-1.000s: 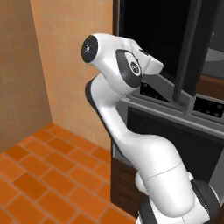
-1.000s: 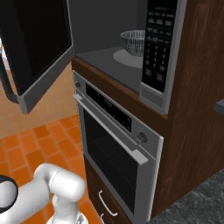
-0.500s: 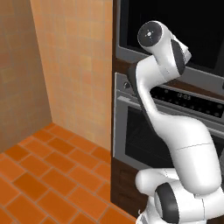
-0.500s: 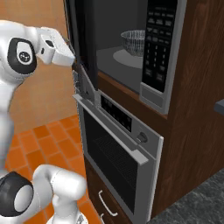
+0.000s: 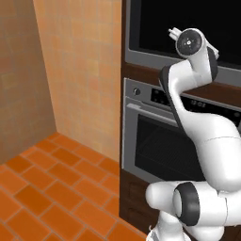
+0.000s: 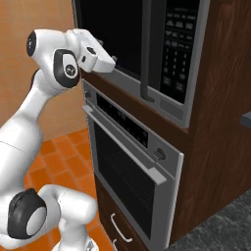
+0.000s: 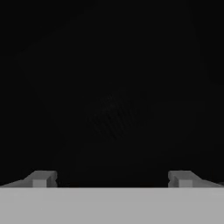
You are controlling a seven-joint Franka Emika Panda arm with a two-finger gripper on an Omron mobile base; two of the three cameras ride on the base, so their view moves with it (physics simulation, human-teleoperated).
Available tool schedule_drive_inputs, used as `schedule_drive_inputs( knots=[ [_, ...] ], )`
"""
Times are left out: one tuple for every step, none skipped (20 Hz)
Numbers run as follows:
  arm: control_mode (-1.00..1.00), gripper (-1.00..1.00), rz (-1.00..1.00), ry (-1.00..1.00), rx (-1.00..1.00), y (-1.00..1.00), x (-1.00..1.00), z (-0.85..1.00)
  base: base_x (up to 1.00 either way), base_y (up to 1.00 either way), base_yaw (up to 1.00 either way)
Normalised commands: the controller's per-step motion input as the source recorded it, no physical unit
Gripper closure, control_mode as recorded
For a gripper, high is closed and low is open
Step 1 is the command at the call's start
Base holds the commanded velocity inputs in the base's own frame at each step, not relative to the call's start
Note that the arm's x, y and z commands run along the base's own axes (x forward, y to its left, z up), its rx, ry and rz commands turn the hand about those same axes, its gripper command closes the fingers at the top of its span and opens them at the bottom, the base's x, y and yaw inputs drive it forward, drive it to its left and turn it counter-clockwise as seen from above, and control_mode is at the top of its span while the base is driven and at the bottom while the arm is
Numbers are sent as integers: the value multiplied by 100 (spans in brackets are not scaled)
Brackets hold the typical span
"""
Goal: Pick the bell pepper from the sink and place it in the bowl. Then pick the bowl and place it in the microwave. Then close the microwave door and press the start button.
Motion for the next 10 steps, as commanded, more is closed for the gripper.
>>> schedule_drive_inputs(
  knots=[
    [-100,-100,4,-1,0,-94,43,0,0,0,0],
    [-100,-100,3,0,0,-94,41,0,0,0,0],
    [-100,-100,3,0,0,-88,44,-5,0,0,0],
    [-100,-100,3,0,0,-54,9,0,0,0,0],
    [-100,-100,14,0,0,0,-52,0,0,0,0],
    [-100,-100,19,0,0,6,-100,7,0,0,0],
    [-100,-100,21,0,-11,38,-100,14,0,0,0],
    [-100,-100,22,-1,-17,55,-100,4,0,0,0],
    [-100,-100,21,-1,-19,61,-100,4,0,0,0],
    [-100,-100,21,-1,-21,59,-100,4,0,0,0]
  ],
)
